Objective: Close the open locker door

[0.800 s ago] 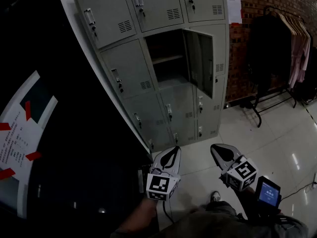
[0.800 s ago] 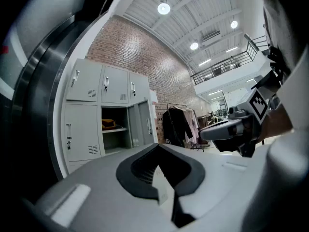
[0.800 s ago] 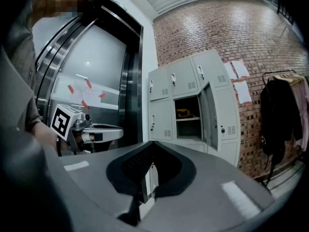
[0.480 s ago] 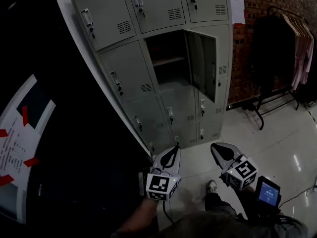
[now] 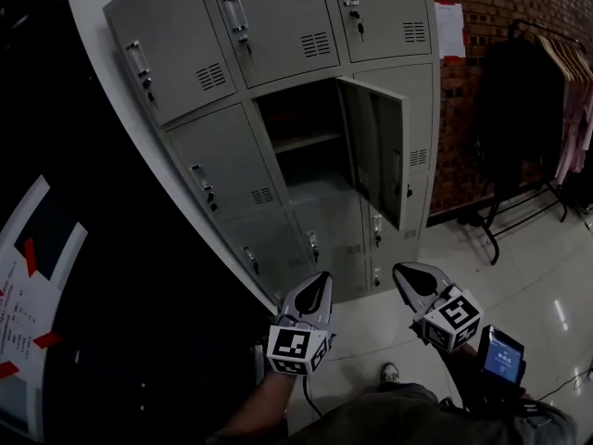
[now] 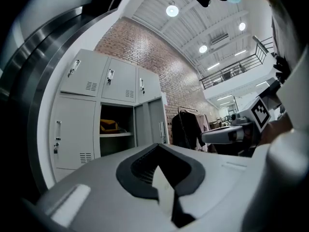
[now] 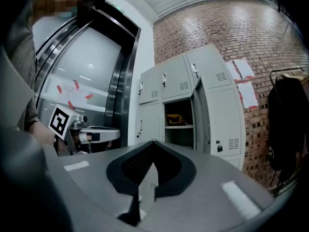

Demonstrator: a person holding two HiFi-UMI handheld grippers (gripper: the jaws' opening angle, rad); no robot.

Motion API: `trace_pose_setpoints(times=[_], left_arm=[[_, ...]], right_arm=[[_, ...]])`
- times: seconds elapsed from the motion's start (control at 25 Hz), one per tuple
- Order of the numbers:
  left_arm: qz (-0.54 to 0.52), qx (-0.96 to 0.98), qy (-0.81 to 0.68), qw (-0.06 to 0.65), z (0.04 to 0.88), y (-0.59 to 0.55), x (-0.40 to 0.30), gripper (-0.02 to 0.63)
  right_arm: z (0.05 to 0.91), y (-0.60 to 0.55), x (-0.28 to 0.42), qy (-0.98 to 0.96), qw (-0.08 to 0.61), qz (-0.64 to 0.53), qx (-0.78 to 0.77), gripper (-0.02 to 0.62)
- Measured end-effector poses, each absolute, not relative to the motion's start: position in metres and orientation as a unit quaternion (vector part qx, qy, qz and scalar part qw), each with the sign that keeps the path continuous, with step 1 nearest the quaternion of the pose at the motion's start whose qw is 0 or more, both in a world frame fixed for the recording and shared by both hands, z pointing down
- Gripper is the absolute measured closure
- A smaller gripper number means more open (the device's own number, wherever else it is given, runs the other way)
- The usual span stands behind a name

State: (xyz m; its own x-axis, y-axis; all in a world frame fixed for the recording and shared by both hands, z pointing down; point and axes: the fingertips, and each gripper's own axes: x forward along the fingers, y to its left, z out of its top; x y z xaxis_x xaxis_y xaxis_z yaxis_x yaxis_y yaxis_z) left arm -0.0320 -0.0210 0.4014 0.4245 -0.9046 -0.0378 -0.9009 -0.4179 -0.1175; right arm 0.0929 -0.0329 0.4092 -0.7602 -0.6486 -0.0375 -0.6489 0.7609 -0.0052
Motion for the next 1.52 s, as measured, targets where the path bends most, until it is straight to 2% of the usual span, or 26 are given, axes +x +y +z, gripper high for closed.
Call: trace_pose_setpoints(times=[0.72, 0.92, 1.24, 1.52], left_arm=[[0.010, -0.826, 0.563, 0.036, 0.400, -0.180, 0.012, 0.606], [0.013, -0.830, 0.556, 0.032, 0.404, -0.205, 0.012, 0.606], [0.016, -0.838, 0.544, 0.030, 0.404, -0.241, 0.008, 0.606], [0.016, -0.833, 0.553, 0.028, 0.406, -0.251, 0.007, 0.606]], right_arm=[[0.385, -0.220, 0.164, 0.942, 0.026, 0.035, -0.334, 0.594], [0.381, -0.248, 0.163, 0.949, 0.041, 0.022, -0.312, 0.530], [0.382, -0.279, 0.142, 0.970, 0.032, 0.017, -0.241, 0.374], [0.387, -0.296, 0.121, 0.982, 0.019, 0.021, -0.185, 0.360]])
